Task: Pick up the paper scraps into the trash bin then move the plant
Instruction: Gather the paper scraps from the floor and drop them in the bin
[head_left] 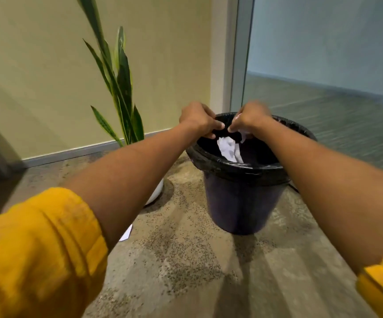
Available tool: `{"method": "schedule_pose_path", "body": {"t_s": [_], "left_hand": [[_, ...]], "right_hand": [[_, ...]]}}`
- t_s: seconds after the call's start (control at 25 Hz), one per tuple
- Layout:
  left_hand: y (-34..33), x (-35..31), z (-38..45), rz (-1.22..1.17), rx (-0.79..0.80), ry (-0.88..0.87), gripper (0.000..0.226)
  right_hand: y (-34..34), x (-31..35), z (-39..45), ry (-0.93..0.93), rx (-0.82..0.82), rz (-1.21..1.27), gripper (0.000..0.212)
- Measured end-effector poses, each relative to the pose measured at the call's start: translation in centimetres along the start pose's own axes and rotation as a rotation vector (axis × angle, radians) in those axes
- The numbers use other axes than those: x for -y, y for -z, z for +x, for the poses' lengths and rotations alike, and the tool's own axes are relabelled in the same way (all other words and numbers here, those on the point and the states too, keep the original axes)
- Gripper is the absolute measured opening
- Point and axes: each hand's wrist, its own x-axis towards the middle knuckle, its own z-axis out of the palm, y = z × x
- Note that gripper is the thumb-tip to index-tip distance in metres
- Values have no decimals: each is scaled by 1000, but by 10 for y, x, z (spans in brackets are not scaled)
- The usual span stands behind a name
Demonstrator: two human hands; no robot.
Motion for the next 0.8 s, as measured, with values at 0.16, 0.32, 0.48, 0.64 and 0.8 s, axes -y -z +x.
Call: {"method": "schedule_pose_path", "body": {"t_s": [0.16,0.32,0.48,0.64,0.8], "left_hand": [[21,4,-6,7,-16,-38,17],[63,24,-16,127,31,-85,11],[119,80,-35,237,31,-40,12],[159,160,-52,250,-53,86,11],[183,229,-62,336,-8,197,15]], "right_hand": [[-7,19,-7,26,33,63,37],[-22,46,-17,101,-5,73,25],[-58,84,-46,298,70,159,11],[-132,115,-80,413,310,129,11],[-220,116,-103,443,528,38,12]]}}
